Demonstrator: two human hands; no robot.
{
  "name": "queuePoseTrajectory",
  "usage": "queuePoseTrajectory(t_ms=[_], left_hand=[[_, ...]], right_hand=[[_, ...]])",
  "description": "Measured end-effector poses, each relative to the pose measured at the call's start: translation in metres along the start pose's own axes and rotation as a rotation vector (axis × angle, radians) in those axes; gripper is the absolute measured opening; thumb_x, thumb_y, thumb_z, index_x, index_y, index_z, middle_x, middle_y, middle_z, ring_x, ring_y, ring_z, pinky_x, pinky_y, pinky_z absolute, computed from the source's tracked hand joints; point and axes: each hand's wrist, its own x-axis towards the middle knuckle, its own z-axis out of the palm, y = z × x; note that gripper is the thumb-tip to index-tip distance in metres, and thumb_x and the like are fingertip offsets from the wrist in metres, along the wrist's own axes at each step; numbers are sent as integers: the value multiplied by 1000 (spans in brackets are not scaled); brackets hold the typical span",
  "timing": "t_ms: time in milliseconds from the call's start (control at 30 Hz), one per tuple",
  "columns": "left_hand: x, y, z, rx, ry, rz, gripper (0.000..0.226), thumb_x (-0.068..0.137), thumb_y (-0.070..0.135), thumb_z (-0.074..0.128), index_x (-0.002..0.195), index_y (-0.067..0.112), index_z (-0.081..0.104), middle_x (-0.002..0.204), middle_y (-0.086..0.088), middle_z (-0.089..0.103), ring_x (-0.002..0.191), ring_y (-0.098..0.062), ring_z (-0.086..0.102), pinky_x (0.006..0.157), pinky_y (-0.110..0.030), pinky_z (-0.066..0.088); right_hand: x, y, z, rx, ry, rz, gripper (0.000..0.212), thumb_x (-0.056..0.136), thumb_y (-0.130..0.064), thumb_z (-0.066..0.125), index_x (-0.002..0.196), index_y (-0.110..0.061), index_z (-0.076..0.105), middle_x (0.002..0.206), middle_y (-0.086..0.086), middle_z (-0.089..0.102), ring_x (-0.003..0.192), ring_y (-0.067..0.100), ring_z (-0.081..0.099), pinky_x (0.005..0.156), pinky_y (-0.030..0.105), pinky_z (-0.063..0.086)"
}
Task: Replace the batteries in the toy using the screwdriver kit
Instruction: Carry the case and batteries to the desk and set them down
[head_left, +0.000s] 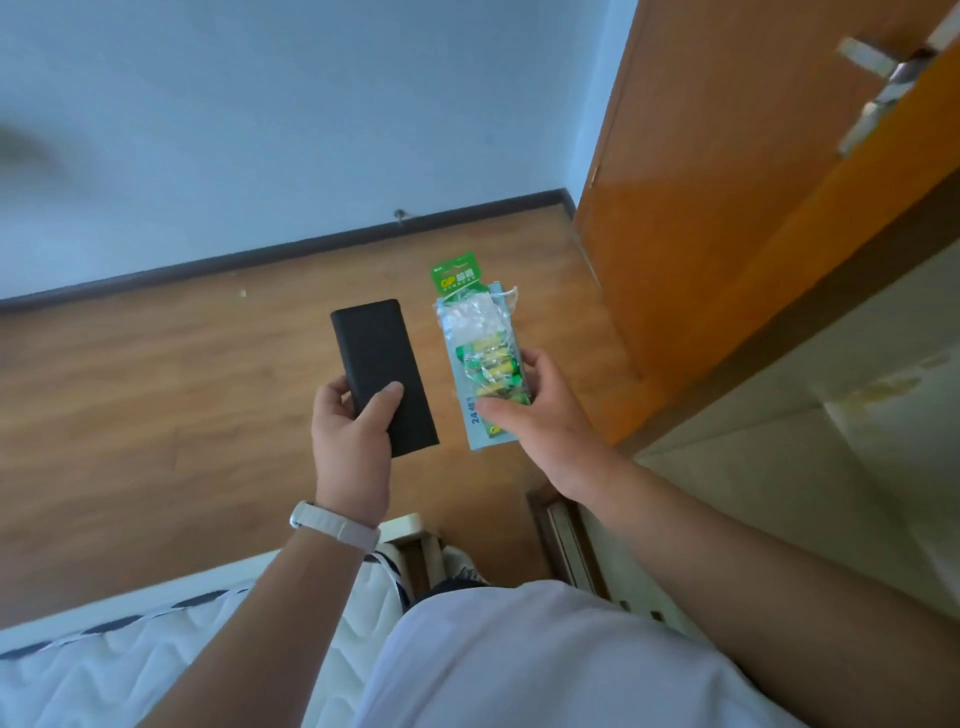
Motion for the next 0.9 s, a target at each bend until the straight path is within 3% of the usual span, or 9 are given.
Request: queuePoseTrajectory(t_ms=[133, 333, 633, 900], left_hand=[[35, 16, -11, -8, 21, 30, 38, 73, 24, 74, 106, 21, 55, 84, 9, 76, 77, -10, 74, 62, -31, 60], [70, 39, -37, -28, 103, 50, 42, 71, 27, 76, 108, 24, 56, 89, 8, 75, 82, -14, 74, 63, -32, 60], [96, 67, -84, -84, 295, 88, 40, 74, 27, 75, 109, 23, 56, 94, 6, 73, 83, -13, 74, 64, -32, 60], [133, 77, -112, -103, 475, 71, 46, 72, 32, 76, 112, 23, 56, 98, 3, 72, 86, -16, 74, 69, -38, 62]], right_hand=[[36, -14, 25, -29, -26, -21, 54, 71, -20, 82, 113, -37, 51, 109, -3, 69, 96, 13, 72, 80, 37, 61], [81, -27, 68, -32, -101, -30, 55, 74, -18, 82, 115, -36, 50, 112, 0, 68, 97, 16, 72, 84, 41, 60], [127, -49, 135, -52, -281, -31, 56, 70, -18, 83, 114, -33, 52, 108, 1, 69, 94, 18, 73, 74, 31, 60], [194, -63, 189, -128, -448, -16, 63, 60, -36, 84, 115, -39, 52, 105, -5, 71, 92, 16, 73, 69, 26, 58]])
